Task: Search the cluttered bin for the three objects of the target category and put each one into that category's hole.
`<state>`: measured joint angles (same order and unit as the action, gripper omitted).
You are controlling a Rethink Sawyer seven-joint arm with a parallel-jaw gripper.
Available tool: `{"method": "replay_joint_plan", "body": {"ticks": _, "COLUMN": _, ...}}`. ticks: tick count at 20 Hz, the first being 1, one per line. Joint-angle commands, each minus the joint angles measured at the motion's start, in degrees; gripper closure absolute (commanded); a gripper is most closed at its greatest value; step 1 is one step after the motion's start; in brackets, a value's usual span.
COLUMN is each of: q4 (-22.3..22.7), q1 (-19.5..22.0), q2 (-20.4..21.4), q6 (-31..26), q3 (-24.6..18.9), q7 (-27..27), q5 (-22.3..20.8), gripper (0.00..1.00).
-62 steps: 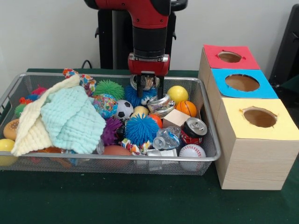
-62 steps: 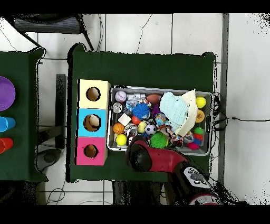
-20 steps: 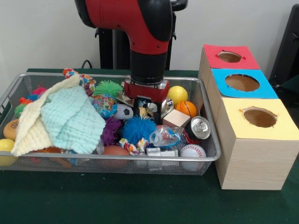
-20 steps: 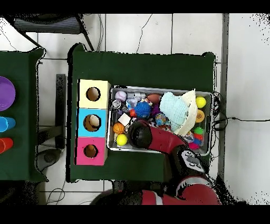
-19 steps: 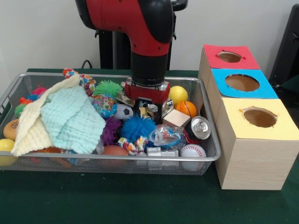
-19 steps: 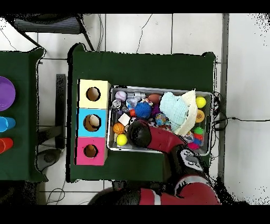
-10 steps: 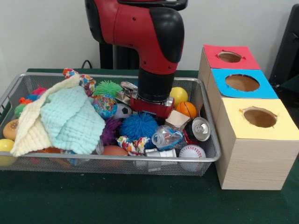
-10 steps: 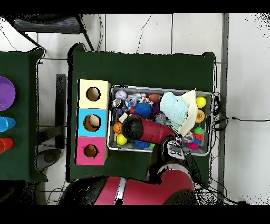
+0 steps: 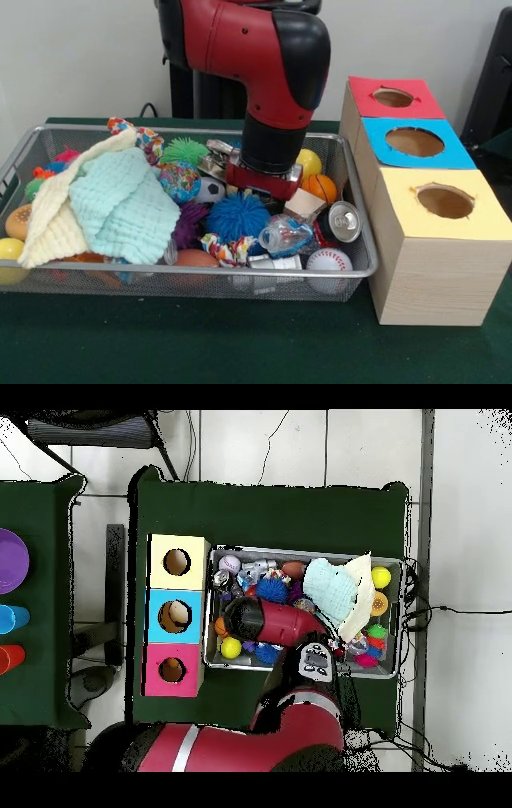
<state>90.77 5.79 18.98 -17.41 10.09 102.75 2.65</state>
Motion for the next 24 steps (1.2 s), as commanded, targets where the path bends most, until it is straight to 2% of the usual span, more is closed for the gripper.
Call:
{"method": "replay_joint_plan", "body": {"ticks": 1, "q4": 1.73, "q1": 4.16, "q2": 4.8, "q6": -9.77, "q3": -5.68, "q7": 6.72, "q5": 3.09, "gripper": 0.0}}
{"method": "replay_joint_plan", "body": {"ticks": 5, "q4": 4.38, "q1": 6.89, "q2": 8.2, "q6": -11.48, "q3": -9.42, "q7": 6.07, "q5": 4.25, "gripper": 0.0}}
{"method": "replay_joint_plan", "body": {"ticks": 8, "q4": 4.78, "q1": 7.54, "q2": 9.46, "q6": -11.68, "q3": -9.87, "q7": 6.06, "q5": 4.12, "gripper": 0.0}}
{"method": "replay_joint_plan", "body": {"ticks": 12, "q4": 6.27, "q1": 10.2, "q2": 8.25, "q6": -6.87, "q3": -12.79, "q7": 5.93, "q5": 4.1, "gripper": 0.0}}
{"method": "replay_joint_plan", "body": {"ticks": 17, "q4": 7.14, "q1": 11.28, "q2": 5.83, "q6": -4.27, "q3": -13.62, "q7": 6.1, "q5": 2.85, "gripper": 0.0}}
{"method": "replay_joint_plan", "body": {"ticks": 24, "q4": 9.57, "q1": 12.59, "q2": 3.43, "q6": -6.02, "q3": -13.12, "q7": 5.99, "q5": 1.63, "gripper": 0.0}}
